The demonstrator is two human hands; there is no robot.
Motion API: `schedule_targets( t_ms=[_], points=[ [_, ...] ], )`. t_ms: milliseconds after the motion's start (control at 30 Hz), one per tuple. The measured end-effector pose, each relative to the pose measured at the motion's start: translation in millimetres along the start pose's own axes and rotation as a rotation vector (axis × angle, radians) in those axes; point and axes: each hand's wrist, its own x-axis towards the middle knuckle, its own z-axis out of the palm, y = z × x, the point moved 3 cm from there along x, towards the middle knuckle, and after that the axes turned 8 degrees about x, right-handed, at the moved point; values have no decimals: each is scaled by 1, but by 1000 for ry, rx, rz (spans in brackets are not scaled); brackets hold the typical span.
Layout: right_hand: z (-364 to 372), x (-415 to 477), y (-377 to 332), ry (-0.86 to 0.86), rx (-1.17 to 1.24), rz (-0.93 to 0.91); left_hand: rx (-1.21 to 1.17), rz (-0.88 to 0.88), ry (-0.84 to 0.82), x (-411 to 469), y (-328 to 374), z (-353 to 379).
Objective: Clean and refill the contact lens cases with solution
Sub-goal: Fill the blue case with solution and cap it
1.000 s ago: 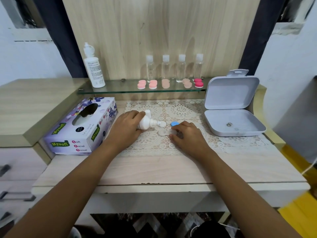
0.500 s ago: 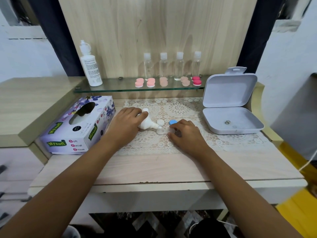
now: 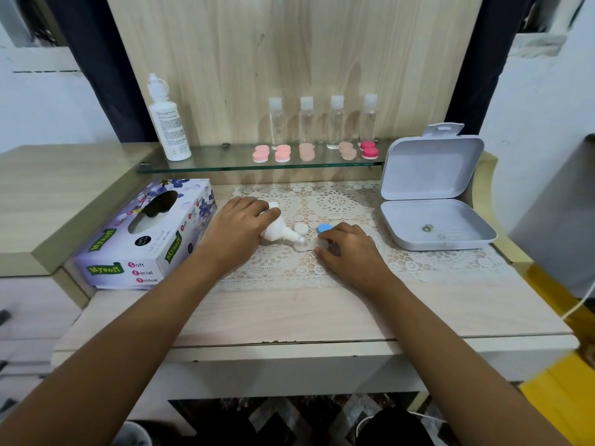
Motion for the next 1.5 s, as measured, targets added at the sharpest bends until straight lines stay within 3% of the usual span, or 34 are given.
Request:
schedule_targets(
  t_ms=[1067,1500],
  points=[
    [0,-1,-2,11,18,2,-22,-31,27,-1,0,1],
    [-7,1,-2,-24,182,72,-67,-4,11,11,12,1]
  ],
)
